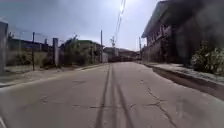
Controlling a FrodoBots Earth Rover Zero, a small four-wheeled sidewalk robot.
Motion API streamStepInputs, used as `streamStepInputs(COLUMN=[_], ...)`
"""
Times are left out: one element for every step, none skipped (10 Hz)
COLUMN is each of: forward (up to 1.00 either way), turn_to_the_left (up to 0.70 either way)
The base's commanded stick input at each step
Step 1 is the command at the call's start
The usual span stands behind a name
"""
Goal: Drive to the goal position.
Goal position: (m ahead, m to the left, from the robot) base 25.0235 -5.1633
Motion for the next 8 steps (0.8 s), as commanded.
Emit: streamStepInputs(forward=[1.0,1.0,1.0,1.0,1.0,1.0,1.0,1.0], turn_to_the_left=[0.07,0.07,0.07,0.07,0.07,0.07,0.07,0.07])
